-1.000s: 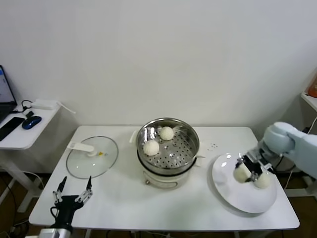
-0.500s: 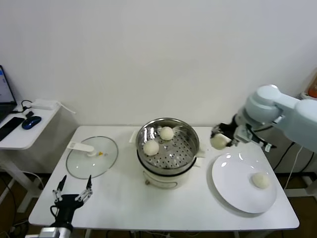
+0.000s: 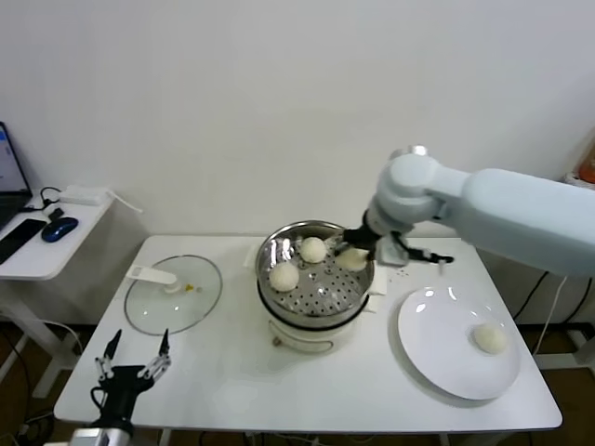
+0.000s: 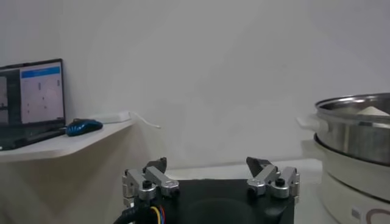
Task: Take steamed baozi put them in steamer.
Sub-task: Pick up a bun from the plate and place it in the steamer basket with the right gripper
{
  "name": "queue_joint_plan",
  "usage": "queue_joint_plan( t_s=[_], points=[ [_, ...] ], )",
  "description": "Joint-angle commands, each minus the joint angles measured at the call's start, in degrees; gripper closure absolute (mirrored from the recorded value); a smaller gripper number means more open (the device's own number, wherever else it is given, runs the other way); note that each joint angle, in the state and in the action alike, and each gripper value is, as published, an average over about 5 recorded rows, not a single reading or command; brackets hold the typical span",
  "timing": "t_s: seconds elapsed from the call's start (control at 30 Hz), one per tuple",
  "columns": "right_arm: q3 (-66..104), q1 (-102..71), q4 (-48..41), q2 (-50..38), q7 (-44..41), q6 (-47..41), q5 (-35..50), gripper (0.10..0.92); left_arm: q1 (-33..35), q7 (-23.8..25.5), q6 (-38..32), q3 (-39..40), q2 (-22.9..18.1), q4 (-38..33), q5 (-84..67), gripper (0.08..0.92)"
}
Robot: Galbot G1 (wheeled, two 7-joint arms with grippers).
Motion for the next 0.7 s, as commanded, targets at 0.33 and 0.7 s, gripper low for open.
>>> queue_joint_plan(
  t_s=[0.33,0.7],
  points=[
    [-2.02,-7.65,-4.24,10.51,0.29,5.02,-10.02,0.355,-0.62,0.01,0.44,0.06,0.73,0.83,-0.05,0.177],
    [-2.39,-8.90,-4.52,11.53,-0.19,5.69,-11.06,0.355,-1.04,0.06,0.52,0.66,0.69,1.51,0.32,0.177]
  ],
)
